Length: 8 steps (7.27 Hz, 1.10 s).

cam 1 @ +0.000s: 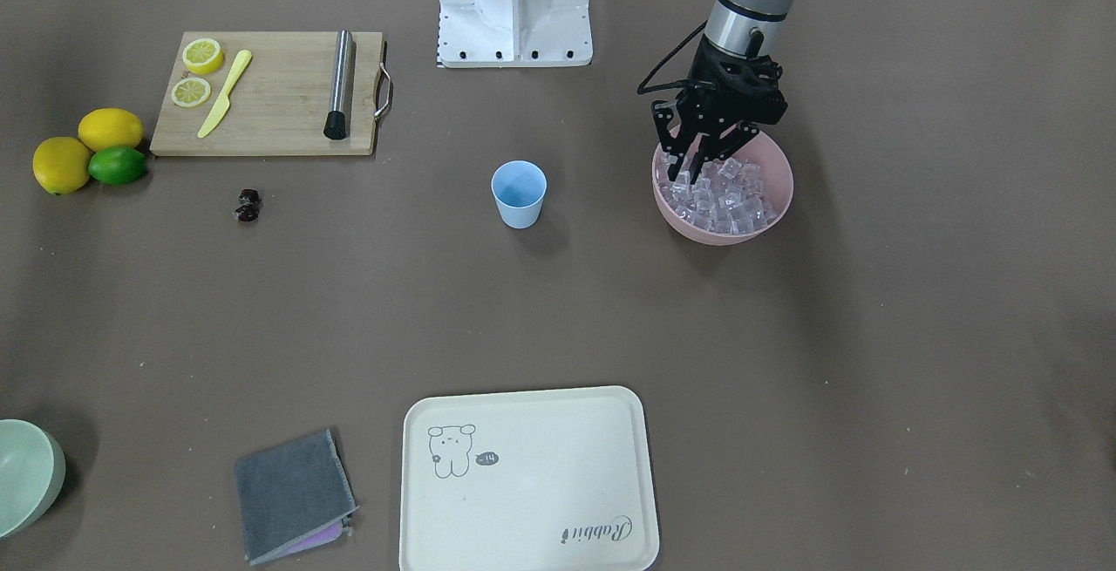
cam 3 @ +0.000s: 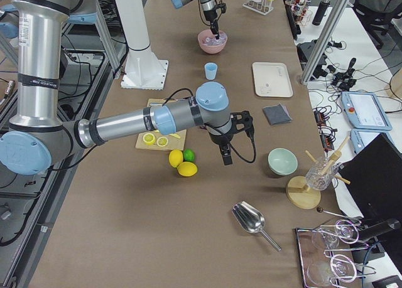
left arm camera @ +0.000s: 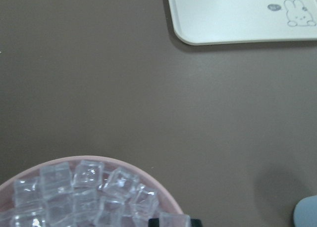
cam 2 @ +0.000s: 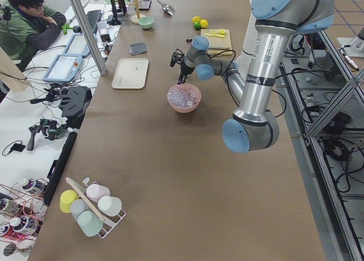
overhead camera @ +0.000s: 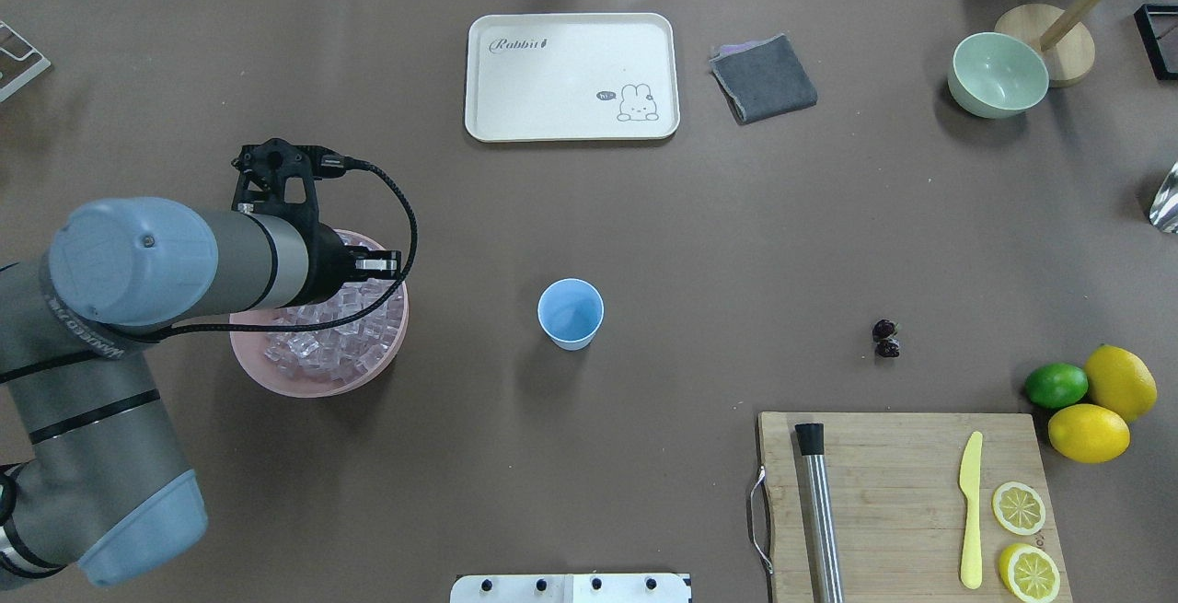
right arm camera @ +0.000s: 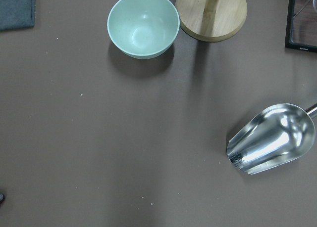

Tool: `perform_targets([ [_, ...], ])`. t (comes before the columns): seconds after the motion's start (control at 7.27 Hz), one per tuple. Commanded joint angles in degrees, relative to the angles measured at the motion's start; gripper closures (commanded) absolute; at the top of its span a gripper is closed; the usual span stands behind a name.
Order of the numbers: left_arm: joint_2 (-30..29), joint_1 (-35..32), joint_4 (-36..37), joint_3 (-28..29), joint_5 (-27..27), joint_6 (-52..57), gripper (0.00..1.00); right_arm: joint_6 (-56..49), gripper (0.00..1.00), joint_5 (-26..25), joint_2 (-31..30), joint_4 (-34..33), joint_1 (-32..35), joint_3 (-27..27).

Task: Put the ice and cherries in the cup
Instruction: 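Carry the ice cube with the left gripper over the light-blue cup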

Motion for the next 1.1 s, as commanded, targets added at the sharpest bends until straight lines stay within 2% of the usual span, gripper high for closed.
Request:
perform_targets([
  [0.0,-7.8,0.7,0.0,5.0,0.4,-5.4,1.00,-0.1,0.00,0.0,0.0,0.1,0.0,0.0],
  [0.41,-12.3,2.0,0.0,7.2,1.4,-11.7,1.00,-0.1,0.00,0.0,0.0,0.1,0.0,0.1],
  [0.83,-15.5,10.2,0.0,9.3,9.8,-18.3,1.00,0.0,0.00,0.0,0.0,0.1,0.0,0.1],
  [0.96,-16.1,10.8,-0.1,10.3,10.2,-18.6,1.00,-0.1,0.00,-0.1,0.0,0.1,0.0,0.0],
])
